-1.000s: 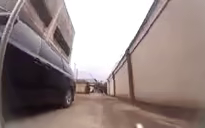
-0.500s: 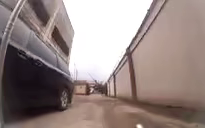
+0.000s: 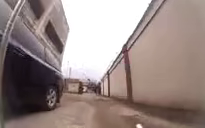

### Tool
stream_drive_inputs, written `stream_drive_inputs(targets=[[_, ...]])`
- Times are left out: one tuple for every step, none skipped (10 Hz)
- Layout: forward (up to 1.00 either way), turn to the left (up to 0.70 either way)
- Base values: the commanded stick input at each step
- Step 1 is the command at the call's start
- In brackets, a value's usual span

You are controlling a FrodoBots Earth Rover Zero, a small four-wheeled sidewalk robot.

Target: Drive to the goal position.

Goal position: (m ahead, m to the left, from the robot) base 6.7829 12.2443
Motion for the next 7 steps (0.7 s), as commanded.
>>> stream_drive_inputs(targets=[[0.84, 0.03], [0.84, 0.03], [0.84, 0.03], [0.84, 0.03], [0.84, 0.03], [0.84, 0.03], [0.84, 0.03]])
